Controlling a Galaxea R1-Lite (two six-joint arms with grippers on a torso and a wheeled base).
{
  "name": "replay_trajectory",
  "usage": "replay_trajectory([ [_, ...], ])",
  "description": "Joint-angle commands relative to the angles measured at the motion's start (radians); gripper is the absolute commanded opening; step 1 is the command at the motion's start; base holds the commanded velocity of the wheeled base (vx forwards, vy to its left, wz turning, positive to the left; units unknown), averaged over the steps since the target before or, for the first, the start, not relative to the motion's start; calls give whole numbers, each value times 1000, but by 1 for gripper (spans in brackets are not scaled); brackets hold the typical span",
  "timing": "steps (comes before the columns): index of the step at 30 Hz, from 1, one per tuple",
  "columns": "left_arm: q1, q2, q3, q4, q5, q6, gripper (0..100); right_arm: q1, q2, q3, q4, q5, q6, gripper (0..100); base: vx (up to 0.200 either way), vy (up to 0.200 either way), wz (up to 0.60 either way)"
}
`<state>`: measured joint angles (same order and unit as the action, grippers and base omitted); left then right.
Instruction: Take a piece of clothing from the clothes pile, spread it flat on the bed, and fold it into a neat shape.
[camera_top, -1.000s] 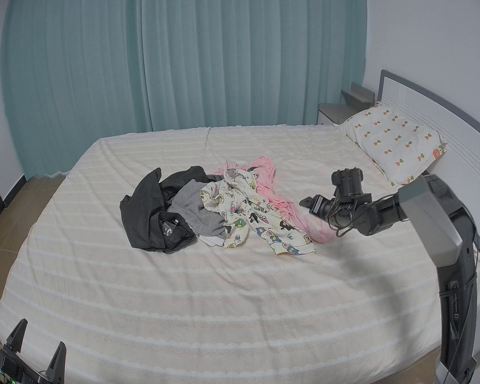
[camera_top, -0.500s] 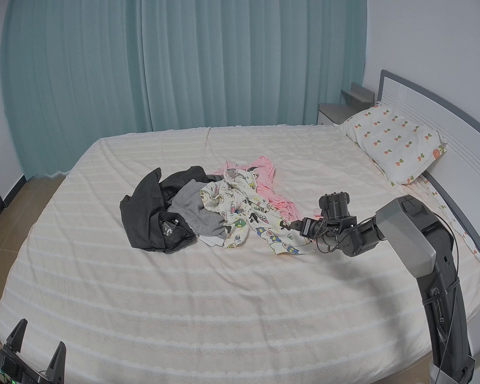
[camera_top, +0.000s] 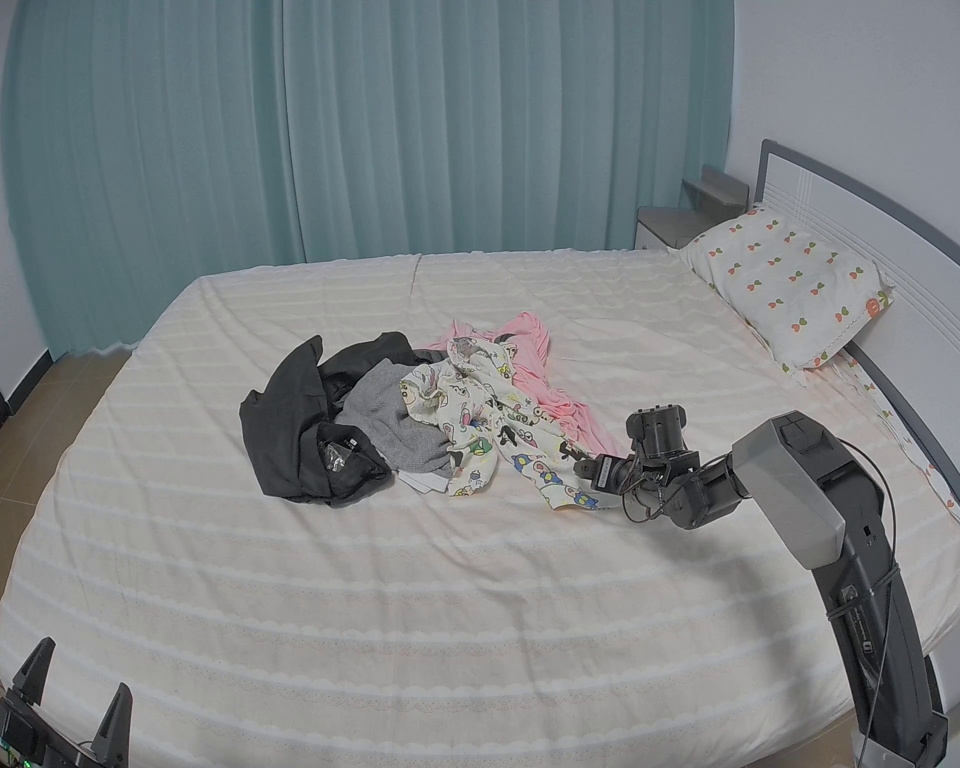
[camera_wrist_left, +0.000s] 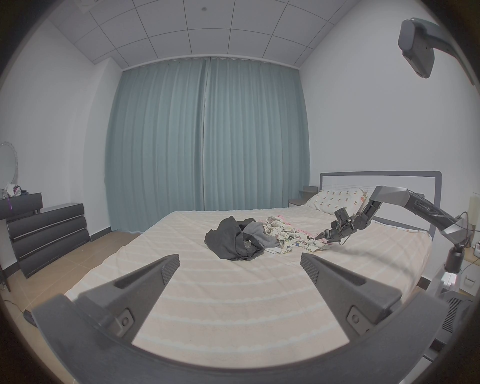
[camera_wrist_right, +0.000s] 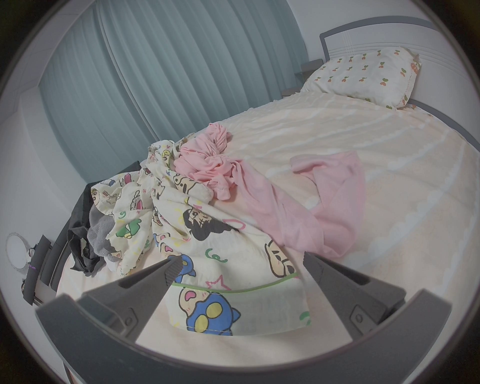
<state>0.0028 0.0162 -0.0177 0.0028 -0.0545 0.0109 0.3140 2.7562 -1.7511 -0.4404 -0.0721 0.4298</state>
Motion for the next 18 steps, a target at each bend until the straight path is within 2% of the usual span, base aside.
replay_trajectory([
  [1, 0, -16, 18, 0, -1, 0, 100, 14, 28, -16, 3, 0, -2, 100, 0, 0, 0],
  [7, 0, -16, 18, 0, -1, 0, 100, 45, 37, -8, 3, -6, -6, 100, 0, 0, 0],
  [11, -1, -16, 18, 0, -1, 0, 100, 50, 60, -22, 2, -44, -42, 100, 0, 0, 0],
  [18, 0, -16, 18, 0, -1, 0, 100, 65, 51, -25, 0, -48, -49, 100, 0, 0, 0],
])
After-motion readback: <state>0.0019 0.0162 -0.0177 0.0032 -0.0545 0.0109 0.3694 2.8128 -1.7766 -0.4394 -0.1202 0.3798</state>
